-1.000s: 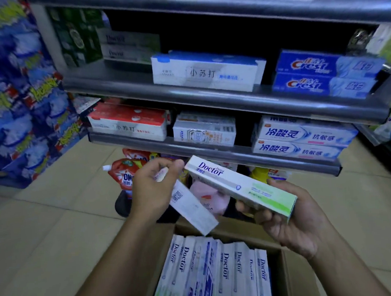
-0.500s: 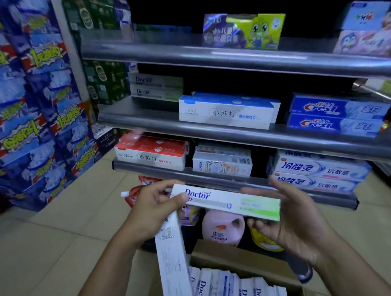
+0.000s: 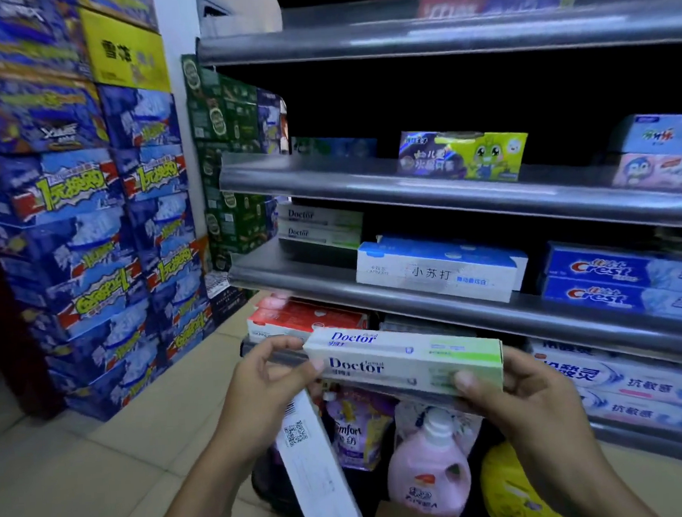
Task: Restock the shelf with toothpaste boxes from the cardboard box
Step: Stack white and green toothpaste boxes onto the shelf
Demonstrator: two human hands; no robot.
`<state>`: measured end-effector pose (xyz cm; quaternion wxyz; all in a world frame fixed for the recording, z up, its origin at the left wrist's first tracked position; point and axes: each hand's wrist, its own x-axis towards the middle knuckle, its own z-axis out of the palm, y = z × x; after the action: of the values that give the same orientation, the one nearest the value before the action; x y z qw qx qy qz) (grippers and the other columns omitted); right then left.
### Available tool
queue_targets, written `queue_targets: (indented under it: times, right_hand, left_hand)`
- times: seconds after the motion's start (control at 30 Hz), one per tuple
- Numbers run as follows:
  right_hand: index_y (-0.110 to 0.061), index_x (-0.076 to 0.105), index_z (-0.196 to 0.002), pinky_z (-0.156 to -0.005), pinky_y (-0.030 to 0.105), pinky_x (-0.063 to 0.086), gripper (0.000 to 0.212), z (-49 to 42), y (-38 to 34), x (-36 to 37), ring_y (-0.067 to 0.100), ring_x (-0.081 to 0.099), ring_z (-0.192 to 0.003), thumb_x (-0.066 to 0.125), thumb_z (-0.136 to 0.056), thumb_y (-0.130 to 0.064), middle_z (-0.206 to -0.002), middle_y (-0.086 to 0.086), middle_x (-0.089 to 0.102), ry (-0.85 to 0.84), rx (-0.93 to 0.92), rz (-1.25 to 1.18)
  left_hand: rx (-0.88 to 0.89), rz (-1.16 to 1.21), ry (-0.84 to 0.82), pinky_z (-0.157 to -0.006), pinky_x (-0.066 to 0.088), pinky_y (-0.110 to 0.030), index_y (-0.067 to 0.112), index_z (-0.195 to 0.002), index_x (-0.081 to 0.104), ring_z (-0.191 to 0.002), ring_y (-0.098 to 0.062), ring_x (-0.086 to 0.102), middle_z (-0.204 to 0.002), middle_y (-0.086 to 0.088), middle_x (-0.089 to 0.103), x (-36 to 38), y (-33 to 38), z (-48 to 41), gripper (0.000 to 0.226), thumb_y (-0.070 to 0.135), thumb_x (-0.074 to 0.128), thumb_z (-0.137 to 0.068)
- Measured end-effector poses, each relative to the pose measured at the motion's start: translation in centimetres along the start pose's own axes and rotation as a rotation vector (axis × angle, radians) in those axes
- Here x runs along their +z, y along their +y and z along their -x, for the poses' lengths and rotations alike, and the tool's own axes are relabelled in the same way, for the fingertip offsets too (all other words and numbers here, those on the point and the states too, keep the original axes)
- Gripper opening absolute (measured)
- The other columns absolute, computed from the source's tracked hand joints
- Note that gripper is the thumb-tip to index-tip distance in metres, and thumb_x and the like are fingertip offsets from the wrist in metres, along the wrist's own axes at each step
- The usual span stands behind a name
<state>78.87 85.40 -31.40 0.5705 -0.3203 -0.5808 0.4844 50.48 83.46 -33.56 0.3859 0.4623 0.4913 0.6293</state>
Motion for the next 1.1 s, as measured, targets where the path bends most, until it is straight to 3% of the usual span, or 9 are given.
queue_targets:
  times: [0.17,0.37,0.47,0.53,0.63,0.73,0.83,0.93,1.1]
  right_hand:
    - [-0.013,0.077,-0.107,-0.080,0.036,0.063,0.040,-1.9,-0.9,0.9,0.036,0.074,-0.100,0.082,-0.070,-0.028,-0.111,0.015,0.076,-0.030,0.105,-0.141]
    - [-0.015,0.076,-0.108,-0.073,0.034,0.062,0.039,-5.0,-1.3,0.7,0.037,0.074,-0.095,0.078,-0.075,-0.034,-0.108,0.010,0.077,-0.081,0.125,-0.063]
    - [-0.024,0.078,-0.104,-0.074,0.034,0.060,0.029,-7.2,-1.3,-0.1,0.022,0.073,-0.091,0.075,-0.079,-0.040,-0.106,0.000,0.078,-0.108,0.062,0.040]
    - [-0.024,0.078,-0.105,-0.072,0.030,0.060,0.031,-8.9,-1.5,-0.6,0.013,0.072,-0.086,0.075,-0.079,-0.041,-0.105,-0.005,0.078,-0.105,0.044,0.049]
    - [-0.019,0.078,-0.103,-0.071,0.022,0.059,0.018,-11.1,-2.3,-1.2,0.010,0.072,-0.080,0.077,-0.086,-0.026,-0.101,-0.005,0.079,-0.097,0.057,-0.010]
    - [-0.016,0.076,-0.105,-0.072,0.018,0.058,0.020,-12.7,-2.8,-1.5,0.010,0.075,-0.087,0.077,-0.086,-0.012,-0.101,-0.006,0.079,-0.076,0.062,-0.070]
    - [-0.010,0.069,-0.117,-0.075,0.027,0.062,0.039,-14.5,-2.3,-0.5,0.017,0.076,-0.092,0.081,-0.081,-0.007,-0.102,0.003,0.078,0.004,0.038,-0.112]
    - [-0.019,0.058,-0.114,-0.069,0.032,0.063,0.049,-15.7,-0.8,1.7,0.019,0.076,-0.082,0.085,-0.075,-0.008,-0.090,0.006,0.071,0.113,-0.040,-0.093]
    - [-0.038,0.057,-0.100,-0.071,0.055,0.062,0.046,-17.0,1.8,7.4,0.034,0.073,-0.081,0.092,-0.072,-0.026,-0.097,0.016,0.069,0.221,-0.220,0.102]
  left_hand:
    - [0.064,-0.065,0.057,-0.080,0.053,-0.042,0.021,-0.104,0.076,-0.094,-0.034,0.073,-0.092,-0.013,0.076,-0.2,1.3,-1.0,0.044,0.041,0.085,-0.066]
    - [0.131,-0.099,0.119,-0.072,0.059,-0.039,0.028,-0.093,0.082,-0.087,-0.026,0.077,-0.098,-0.002,0.080,0.7,2.2,-2.7,0.020,0.035,0.083,-0.075]
    - [0.128,-0.123,0.174,-0.085,0.060,-0.052,0.022,-0.092,0.082,-0.089,-0.033,0.076,-0.099,-0.009,0.079,1.6,2.8,-4.1,0.017,0.032,0.083,-0.078]
    - [0.124,-0.150,0.211,-0.082,0.061,-0.047,0.021,-0.090,0.083,-0.087,-0.029,0.077,-0.095,-0.007,0.080,2.5,4.0,-5.0,0.025,0.041,0.081,-0.074]
    - [0.088,-0.261,0.220,-0.072,0.059,-0.035,0.027,-0.087,0.083,-0.080,-0.021,0.078,-0.089,-0.001,0.081,4.1,6.0,-5.8,0.012,0.037,0.078,-0.083]
    - [0.076,-0.302,0.234,-0.076,0.061,-0.040,0.026,-0.088,0.084,-0.081,-0.023,0.078,-0.088,-0.002,0.081,5.0,7.4,-7.1,0.007,0.030,0.078,-0.087]
    - [0.107,-0.292,0.255,-0.082,0.062,-0.053,0.023,-0.089,0.083,-0.083,-0.031,0.078,-0.090,-0.007,0.080,4.7,7.1,-9.0,0.012,0.034,0.081,-0.083]
    - [0.141,-0.257,0.280,-0.072,0.062,-0.062,0.023,-0.091,0.082,-0.078,-0.034,0.077,-0.090,-0.008,0.079,2.8,5.4,-11.2,0.029,0.046,0.083,-0.074]
    - [0.263,-0.257,0.280,-0.075,0.061,-0.042,0.031,-0.087,0.083,-0.083,-0.018,0.076,-0.090,0.004,0.080,-2.6,3.1,-15.6,0.008,0.035,0.085,-0.081]
